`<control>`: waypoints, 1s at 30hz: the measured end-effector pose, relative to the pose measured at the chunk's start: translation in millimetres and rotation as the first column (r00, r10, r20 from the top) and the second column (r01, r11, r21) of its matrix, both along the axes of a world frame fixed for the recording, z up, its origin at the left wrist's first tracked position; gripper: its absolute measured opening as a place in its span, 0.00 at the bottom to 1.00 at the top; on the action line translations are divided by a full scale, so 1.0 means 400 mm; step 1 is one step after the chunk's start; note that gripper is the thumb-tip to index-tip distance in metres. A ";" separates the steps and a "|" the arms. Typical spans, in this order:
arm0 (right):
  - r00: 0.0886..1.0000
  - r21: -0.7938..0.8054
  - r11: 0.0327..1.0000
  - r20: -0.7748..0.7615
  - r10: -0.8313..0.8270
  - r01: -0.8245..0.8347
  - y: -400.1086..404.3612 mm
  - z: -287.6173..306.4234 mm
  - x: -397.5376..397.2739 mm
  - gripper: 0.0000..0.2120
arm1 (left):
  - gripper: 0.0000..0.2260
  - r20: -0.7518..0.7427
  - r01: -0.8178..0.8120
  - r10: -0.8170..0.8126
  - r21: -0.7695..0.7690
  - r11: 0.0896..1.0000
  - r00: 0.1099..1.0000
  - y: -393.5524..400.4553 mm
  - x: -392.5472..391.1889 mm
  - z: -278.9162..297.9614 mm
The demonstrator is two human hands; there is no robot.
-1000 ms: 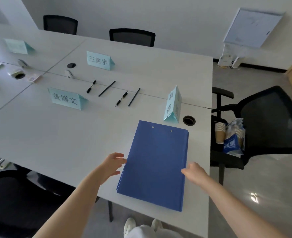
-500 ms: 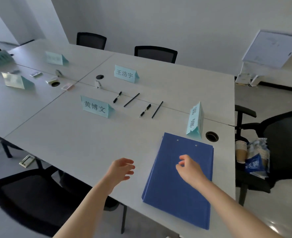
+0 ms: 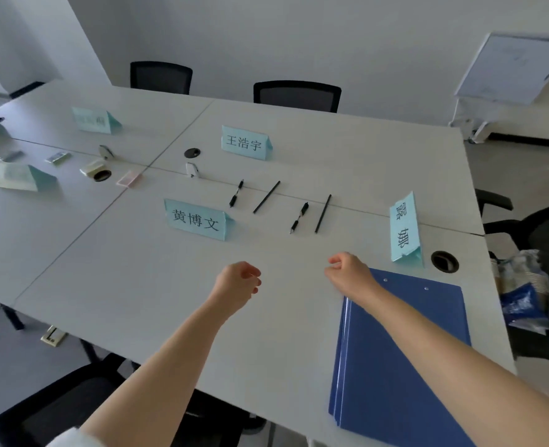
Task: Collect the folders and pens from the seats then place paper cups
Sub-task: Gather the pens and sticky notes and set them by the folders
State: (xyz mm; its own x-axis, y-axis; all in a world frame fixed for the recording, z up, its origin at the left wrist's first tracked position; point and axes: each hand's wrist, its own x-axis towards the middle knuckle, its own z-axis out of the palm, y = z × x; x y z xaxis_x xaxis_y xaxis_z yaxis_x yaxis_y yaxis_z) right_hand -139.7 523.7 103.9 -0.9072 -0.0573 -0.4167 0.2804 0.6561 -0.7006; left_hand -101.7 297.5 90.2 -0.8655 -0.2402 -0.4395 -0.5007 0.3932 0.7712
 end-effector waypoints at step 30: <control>0.970 0.370 0.913 0.101 -0.221 0.169 -0.055 -0.392 -0.779 0.12 | 0.08 0.124 0.317 -0.296 -0.505 0.803 0.947 0.194 -0.773 -0.374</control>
